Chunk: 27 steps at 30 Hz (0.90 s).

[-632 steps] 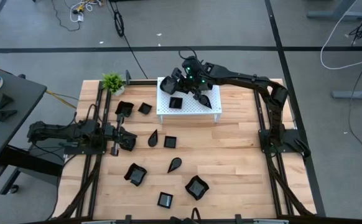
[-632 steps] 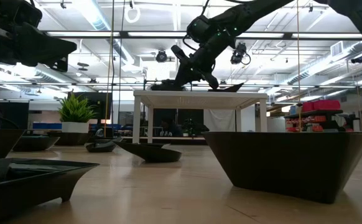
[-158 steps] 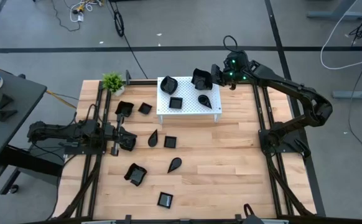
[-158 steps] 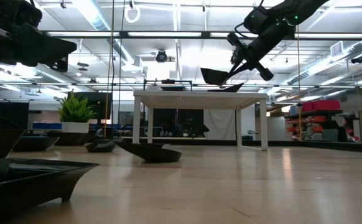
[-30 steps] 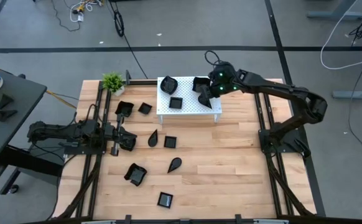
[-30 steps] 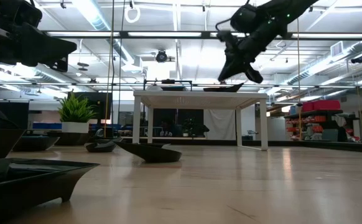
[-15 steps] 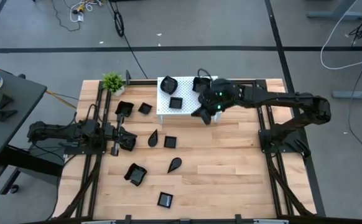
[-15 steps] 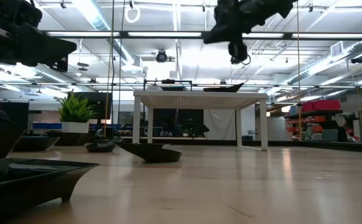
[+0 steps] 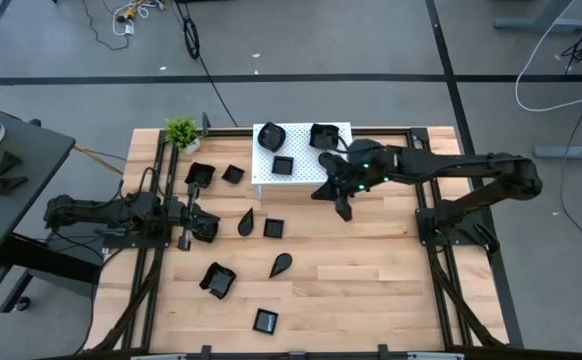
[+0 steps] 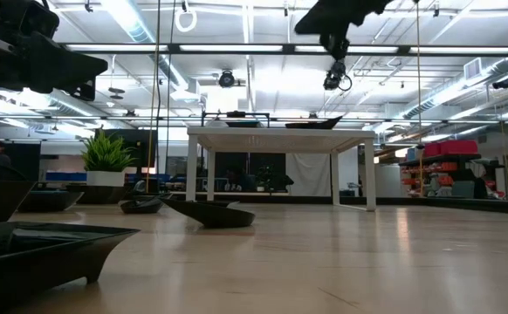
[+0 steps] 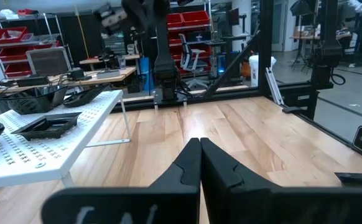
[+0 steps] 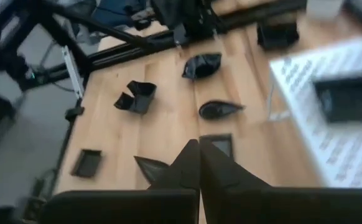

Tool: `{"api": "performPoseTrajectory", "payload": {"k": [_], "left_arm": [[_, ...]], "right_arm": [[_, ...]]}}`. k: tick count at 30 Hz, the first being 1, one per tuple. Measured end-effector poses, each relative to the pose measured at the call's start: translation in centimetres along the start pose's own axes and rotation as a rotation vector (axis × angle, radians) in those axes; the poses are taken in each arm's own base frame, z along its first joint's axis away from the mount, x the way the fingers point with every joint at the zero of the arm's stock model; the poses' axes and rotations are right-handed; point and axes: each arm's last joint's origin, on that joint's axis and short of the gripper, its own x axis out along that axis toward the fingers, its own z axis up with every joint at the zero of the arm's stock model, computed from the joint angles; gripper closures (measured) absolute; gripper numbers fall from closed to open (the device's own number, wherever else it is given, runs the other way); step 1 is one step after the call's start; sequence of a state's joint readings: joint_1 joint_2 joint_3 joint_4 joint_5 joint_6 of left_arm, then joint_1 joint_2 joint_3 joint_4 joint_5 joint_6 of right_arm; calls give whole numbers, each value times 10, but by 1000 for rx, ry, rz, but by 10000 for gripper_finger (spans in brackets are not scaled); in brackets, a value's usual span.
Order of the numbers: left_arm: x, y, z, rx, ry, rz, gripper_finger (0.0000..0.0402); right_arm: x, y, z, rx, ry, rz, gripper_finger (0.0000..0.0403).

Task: Pick & Place Mini shaped plates
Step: Stack the distorted square plate on top of the distorted square plate on the shelf

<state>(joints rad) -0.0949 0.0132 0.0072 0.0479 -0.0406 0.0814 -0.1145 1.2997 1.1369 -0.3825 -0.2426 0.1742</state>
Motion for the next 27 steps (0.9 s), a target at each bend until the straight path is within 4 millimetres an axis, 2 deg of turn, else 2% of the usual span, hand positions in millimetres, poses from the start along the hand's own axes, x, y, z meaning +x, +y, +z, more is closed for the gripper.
{"api": "performPoseTrajectory", "payload": {"k": [3,9,21,24,27], "left_arm": [[0,0,0,0,0,0,399],[0,0,0,0,0,0,399],[0,0,0,0,0,0,399],[0,0,0,0,0,0,399],[0,0,0,0,0,0,399]], "right_arm": [[-16,2,-8,-94,-54,-22,403],[-38,0,-42,-104,-95,-60,403],[-63,1,-103,-164,-278,-57,403],[-68,0,-114,-180,-307,-95,403],[-81,1,-116,-185,-342,-123,403]]}}
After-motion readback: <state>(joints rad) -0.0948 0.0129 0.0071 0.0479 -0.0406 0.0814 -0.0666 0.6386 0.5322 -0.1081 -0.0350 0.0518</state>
